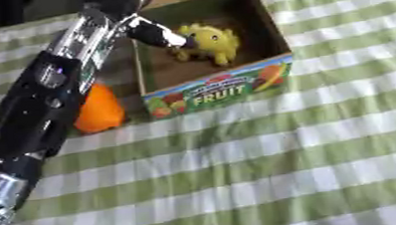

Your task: Pick up objects on the table and place them in the box.

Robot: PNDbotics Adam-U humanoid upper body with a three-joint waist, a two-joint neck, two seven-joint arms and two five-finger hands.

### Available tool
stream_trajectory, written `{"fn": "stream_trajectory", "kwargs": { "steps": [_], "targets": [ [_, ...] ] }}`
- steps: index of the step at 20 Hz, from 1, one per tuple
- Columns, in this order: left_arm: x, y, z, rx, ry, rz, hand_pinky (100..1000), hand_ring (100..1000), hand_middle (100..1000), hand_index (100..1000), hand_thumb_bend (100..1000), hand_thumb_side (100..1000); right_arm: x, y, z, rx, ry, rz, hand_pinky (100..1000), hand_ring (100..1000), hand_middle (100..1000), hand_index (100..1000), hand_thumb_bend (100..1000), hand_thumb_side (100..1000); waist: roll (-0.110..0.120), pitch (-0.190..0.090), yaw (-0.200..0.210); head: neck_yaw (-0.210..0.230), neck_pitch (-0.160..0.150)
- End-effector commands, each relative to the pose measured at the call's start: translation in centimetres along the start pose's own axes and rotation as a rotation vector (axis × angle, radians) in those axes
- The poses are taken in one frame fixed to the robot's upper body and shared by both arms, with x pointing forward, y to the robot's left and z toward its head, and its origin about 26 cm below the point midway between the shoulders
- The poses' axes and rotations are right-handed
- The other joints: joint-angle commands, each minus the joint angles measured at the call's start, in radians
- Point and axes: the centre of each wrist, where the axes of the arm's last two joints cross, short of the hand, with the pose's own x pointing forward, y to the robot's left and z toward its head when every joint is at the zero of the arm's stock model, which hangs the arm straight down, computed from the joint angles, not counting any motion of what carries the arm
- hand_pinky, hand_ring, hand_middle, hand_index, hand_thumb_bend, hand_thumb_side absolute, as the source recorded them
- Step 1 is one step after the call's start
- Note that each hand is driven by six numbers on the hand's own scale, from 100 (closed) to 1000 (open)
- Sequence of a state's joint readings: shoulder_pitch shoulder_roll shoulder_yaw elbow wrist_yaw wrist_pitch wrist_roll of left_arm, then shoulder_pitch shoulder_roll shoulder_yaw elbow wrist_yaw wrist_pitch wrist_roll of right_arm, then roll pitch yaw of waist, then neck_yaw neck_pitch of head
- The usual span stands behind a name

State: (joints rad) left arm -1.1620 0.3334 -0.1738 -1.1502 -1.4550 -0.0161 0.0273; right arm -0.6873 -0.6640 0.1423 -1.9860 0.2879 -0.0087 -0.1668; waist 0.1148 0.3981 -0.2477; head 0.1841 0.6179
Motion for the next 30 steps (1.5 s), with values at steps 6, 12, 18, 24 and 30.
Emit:
{"fn": "stream_trajectory", "kwargs": {
  "steps": [6, 12, 18, 24, 30],
  "targets": [
    [-3.8, 4.7, 1.6, 0.284, 0.086, 0.036, 634, 811, 808, 940, 726, 823, -0.3, -1.0, 0.5, -0.009, 0.019, 0.039, 743, 856, 782, 862, 100, 1000, -0.023, -0.058, 0.060, -0.036, 0.044],
    [-4.7, 4.9, 5.0, 0.266, 0.087, 0.066, 634, 810, 808, 929, 713, 842, -0.7, -0.9, 1.3, -0.010, 0.053, 0.044, 744, 856, 782, 862, 100, 1000, -0.046, -0.082, 0.101, -0.051, 0.063],
    [-4.8, 5.7, 8.0, 0.191, 0.065, 0.106, 628, 811, 806, 909, 903, 897, -1.1, -1.0, 2.0, -0.015, 0.079, 0.051, 744, 855, 783, 861, 100, 1000, -0.072, -0.097, 0.126, -0.061, 0.070],
    [-5.0, 5.6, 9.9, 0.066, 0.019, 0.143, 625, 823, 818, 923, 1000, 1000, -1.3, -1.1, 2.4, -0.018, 0.094, 0.061, 744, 855, 783, 860, 100, 1000, -0.086, -0.105, 0.137, -0.074, 0.066],
    [-5.4, 1.5, 11.0, -0.191, -0.078, 0.134, 620, 826, 822, 940, 1000, 1000, -1.4, -1.0, 2.6, -0.019, 0.103, 0.061, 744, 855, 783, 860, 100, 1000, -0.095, -0.113, 0.135, -0.082, 0.064]
  ]
}}
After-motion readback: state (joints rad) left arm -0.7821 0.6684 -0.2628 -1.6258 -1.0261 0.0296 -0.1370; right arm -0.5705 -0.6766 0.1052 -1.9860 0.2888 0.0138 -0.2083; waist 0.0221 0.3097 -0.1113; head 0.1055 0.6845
